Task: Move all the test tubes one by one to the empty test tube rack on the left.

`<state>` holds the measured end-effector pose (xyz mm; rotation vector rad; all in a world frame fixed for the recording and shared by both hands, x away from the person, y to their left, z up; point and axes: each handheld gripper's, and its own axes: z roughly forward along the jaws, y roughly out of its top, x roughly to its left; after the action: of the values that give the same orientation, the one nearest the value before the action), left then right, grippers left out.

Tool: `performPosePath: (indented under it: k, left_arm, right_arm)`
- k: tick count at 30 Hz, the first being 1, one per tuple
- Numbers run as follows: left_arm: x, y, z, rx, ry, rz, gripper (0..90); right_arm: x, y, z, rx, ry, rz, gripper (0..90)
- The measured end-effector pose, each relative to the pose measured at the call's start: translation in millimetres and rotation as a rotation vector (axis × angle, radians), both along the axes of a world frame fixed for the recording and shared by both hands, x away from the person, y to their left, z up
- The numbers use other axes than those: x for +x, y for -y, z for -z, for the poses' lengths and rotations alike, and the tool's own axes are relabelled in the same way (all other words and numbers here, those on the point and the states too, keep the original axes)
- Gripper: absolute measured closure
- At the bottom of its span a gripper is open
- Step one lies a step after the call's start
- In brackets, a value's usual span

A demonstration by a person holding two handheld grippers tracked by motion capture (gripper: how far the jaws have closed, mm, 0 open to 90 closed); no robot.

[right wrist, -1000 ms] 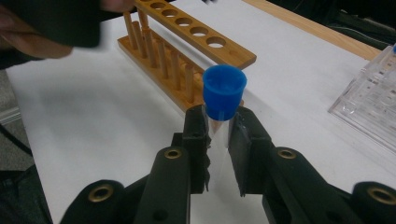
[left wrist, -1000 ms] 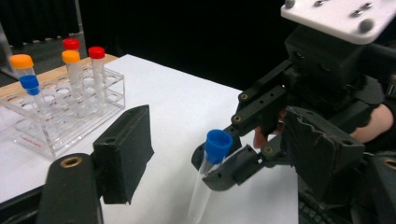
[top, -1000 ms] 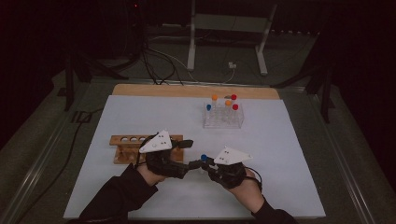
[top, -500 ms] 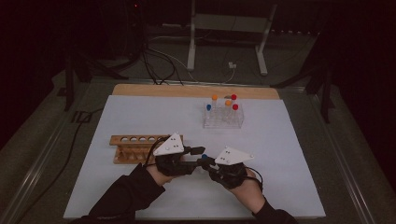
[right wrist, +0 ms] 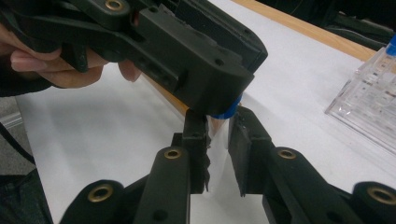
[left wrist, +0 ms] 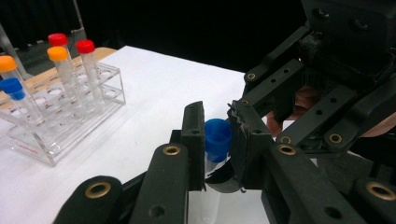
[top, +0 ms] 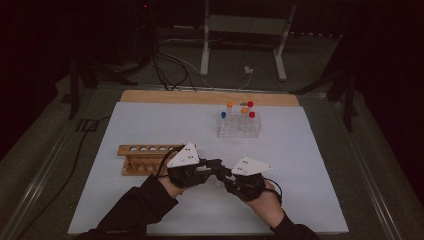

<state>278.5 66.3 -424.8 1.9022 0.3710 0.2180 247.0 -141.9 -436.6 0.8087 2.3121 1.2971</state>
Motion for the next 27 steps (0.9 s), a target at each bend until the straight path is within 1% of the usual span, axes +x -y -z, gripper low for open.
performPosePath:
  k: [2, 3, 4, 5, 7, 8, 9, 10, 13, 14, 15, 16, 17, 18, 19, 20, 22, 23, 24, 25, 26, 27]
  left_arm:
    - [0.1, 0.4, -0.9, -0.003, 0.003, -0.002, 77.8]
    - [0.2, 0.3, -2.0, -0.002, 0.01, -0.002, 77.8]
    - [0.2, 0.1, -3.2, -0.005, 0.013, -0.008, 77.8]
    - [0.8, -0.6, -4.8, -0.004, 0.016, -0.012, 77.8]
    - [2.5, -3.3, -8.0, -0.007, 0.022, -0.021, 77.8]
    - [3.5, -5.1, -9.7, -0.007, 0.025, -0.027, 77.8]
    - [4.4, -6.8, -11.4, -0.005, 0.028, -0.031, 77.8]
    - [5.2, -8.7, -13.1, -0.002, 0.035, -0.04, 77.8]
    - [8.1, -16.0, -19.2, -0.006, 0.049, -0.06, 77.8]
    - [9.1, -19.0, -21.7, -0.005, 0.054, -0.068, 77.8]
    - [10.4, -22.1, -24.2, -0.008, 0.059, -0.075, 77.8]
    - [11.6, -25.3, -26.8, -0.007, 0.064, -0.085, 77.8]
    - [12.7, -28.5, -29.2, -0.007, 0.07, -0.095, 77.9]
    - [14.1, -31.6, -31.4, -0.009, 0.073, -0.103, 77.9]
    - [15.3, -34.7, -33.3, -0.007, 0.079, -0.114, 77.8]
    - [16.5, -37.7, -34.7, -0.006, 0.082, -0.124, 77.8]
    - [19.5, -44.2, -36.8, -0.009, 0.086, -0.144, 77.8]
    - [20.6, -47.2, -37.8, -0.006, 0.09, -0.154, 77.8]
    - [21.7, -50.1, -38.6, -0.007, 0.092, -0.162, 77.8]
    - [22.7, -53.0, -39.6, -0.005, 0.094, -0.172, 77.8]
    - [24.5, -56.2, -40.7, 0.002, 0.094, -0.182, 77.8]
    - [25.7, -58.2, -41.3, 0.004, 0.097, -0.191, 77.8]
  right_arm:
    - [0.2, 0.3, -0.4, 0.001, 0.003, 0.0, 75.7]
    - [0.4, 1.5, -1.2, 0.015, 0.0, -0.001, 72.2]
    - [0.3, 1.8, -1.5, 0.016, -0.002, -0.005, 68.5]
    - [0.3, 1.8, -1.5, 0.016, -0.002, -0.005, 68.5]
    - [-0.3, 3.7, -3.8, 0.029, 0.003, -0.004, 57.6]
    - [-0.1, 4.4, -4.5, 0.03, 0.002, -0.007, 53.5]
    - [-0.1, 4.4, -4.5, 0.03, 0.002, -0.007, 53.5]
    - [0.3, 6.6, -6.0, 0.051, 0.0, 0.0, 47.9]
    - [1.7, 9.9, -7.6, 0.07, 0.002, 0.006, 38.9]
    - [1.7, 9.9, -7.6, 0.07, 0.002, 0.006, 38.9]
    - [2.3, 11.9, -8.6, 0.082, 0.011, 0.013, 31.9]
    - [2.6, 12.5, -9.0, 0.084, 0.017, 0.017, 27.7]
    - [2.6, 12.8, -9.5, 0.083, 0.021, 0.018, 24.8]
    - [2.6, 12.8, -9.5, 0.083, 0.021, 0.018, 24.8]
    - [2.8, 13.2, -10.1, 0.086, 0.026, 0.019, 18.2]
    - [2.8, 13.2, -10.1, 0.086, 0.026, 0.019, 18.2]
    - [3.8, 13.4, -10.3, 0.095, 0.021, 0.019, 13.1]
    - [3.8, 13.4, -10.3, 0.095, 0.021, 0.019, 13.1]
    - [4.6, 14.3, -10.5, 0.104, 0.017, 0.012, 7.8]
    - [4.6, 14.3, -10.5, 0.104, 0.017, 0.012, 7.8]
    - [5.1, 15.5, -10.8, 0.112, 0.012, 0.003, 3.0]
    - [5.1, 15.5, -10.8, 0.112, 0.012, 0.003, 3.0]
